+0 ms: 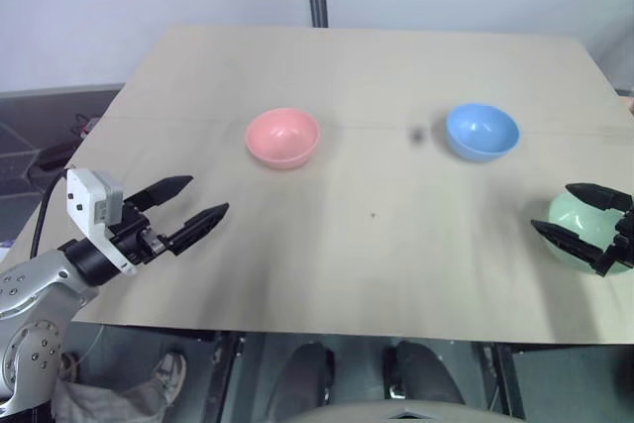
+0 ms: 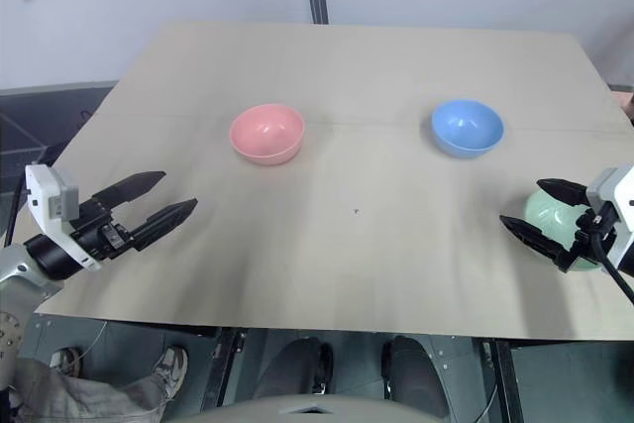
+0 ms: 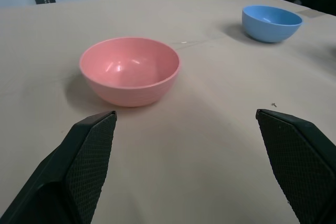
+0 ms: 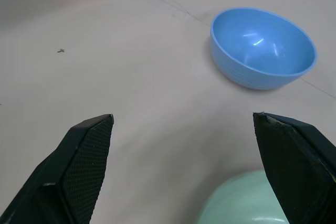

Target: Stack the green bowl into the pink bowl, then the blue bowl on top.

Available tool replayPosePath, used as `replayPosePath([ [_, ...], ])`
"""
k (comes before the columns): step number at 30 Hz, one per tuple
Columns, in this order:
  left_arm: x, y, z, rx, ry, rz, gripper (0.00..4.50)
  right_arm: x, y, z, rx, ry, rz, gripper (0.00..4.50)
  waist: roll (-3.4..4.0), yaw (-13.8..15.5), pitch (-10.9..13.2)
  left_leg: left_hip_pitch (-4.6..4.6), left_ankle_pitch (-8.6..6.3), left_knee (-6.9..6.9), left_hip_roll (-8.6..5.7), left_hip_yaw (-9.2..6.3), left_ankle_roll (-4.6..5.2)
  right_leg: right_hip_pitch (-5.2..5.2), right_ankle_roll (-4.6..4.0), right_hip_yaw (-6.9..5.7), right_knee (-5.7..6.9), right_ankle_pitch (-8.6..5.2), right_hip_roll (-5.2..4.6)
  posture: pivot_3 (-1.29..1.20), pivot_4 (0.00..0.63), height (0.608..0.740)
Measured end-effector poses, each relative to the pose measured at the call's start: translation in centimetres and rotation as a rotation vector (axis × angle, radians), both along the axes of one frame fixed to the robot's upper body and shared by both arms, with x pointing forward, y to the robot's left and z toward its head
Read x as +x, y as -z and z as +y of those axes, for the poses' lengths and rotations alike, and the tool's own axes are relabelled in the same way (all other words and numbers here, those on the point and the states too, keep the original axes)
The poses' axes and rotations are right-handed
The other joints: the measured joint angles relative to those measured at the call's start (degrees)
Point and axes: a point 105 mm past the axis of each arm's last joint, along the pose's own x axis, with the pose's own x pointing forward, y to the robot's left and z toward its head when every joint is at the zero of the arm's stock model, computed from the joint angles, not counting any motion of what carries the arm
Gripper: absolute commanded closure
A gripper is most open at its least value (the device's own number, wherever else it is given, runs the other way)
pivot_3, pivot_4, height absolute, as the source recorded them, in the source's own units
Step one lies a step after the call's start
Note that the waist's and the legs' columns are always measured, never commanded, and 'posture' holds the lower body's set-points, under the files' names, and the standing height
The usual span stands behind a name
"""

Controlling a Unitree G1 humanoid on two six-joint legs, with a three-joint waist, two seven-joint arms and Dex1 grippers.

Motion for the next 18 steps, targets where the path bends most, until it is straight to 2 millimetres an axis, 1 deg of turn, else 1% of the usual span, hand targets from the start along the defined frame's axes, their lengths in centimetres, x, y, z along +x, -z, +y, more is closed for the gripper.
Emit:
replayPosePath([
  [3,0.2,-0.1,0.0,-0.007,-0.008,-0.008,0.0,0.5,-0.4,0.3,0.008,-0.002,-0.018,0.04,0.01,0.02,0.01,0.01,0.0,0.01,0.0,0.0,0.0,0.0,0.0,0.0,0.01,0.0,-0.02,0.0,0.15,0.74],
  [5,0.5,-0.2,-0.6,-0.025,-0.001,-0.012,0.0,1.2,-1.4,1.4,0.014,-0.027,-0.066,0.04,0.02,-0.07,0.03,0.03,0.0,0.01,0.0,0.01,0.0,0.0,0.0,0.01,0.02,0.0,-0.01,0.0,0.15,0.74],
  [6,0.5,-0.1,-0.8,-0.03,0.003,-0.007,0.0,1.3,-1.5,1.8,0.015,-0.039,-0.073,0.04,0.02,-0.04,0.04,0.04,0.01,0.01,0.0,-0.01,-0.01,0.0,0.0,0.0,0.05,0.0,-0.01,0.0,0.15,0.74],
  [10,0.7,0.1,-1.0,-0.033,0.0,-0.001,0.0,1.6,-1.3,2.5,0.027,-0.057,-0.068,0.04,-0.01,0.08,0.05,-0.01,0.0,0.0,0.0,-0.04,-0.01,-0.01,0.0,-0.03,0.04,0.0,-0.01,0.0,0.15,0.74],
  [13,1.0,0.1,-1.6,-0.026,0.004,-0.006,0.0,1.8,-1.3,2.9,0.03,-0.071,-0.069,0.04,-0.03,0.1,0.07,-0.04,0.0,0.01,-0.02,-0.03,0.0,-0.01,0.01,-0.02,-0.02,0.01,-0.04,0.0,0.15,0.74],
  [16,2.2,0.5,-1.9,0.079,-0.073,-0.022,0.0,2.3,-1.3,4.2,0.05,-0.124,-0.082,0.04,-0.11,0.03,0.12,-0.01,0.0,0.0,-0.02,-0.03,0.0,0.0,0.01,-0.02,-0.01,0.01,-0.02,0.0,0.15,0.74],
  [18,3.2,0.5,-2.1,0.176,-0.136,-0.045,0.0,2.7,-1.2,5.6,0.073,-0.177,-0.089,0.04,-0.12,-0.05,0.14,0.01,0.01,0.0,-0.02,-0.03,-0.01,0.0,0.01,-0.02,0.05,0.01,0.0,0.0,0.15,0.74],
])
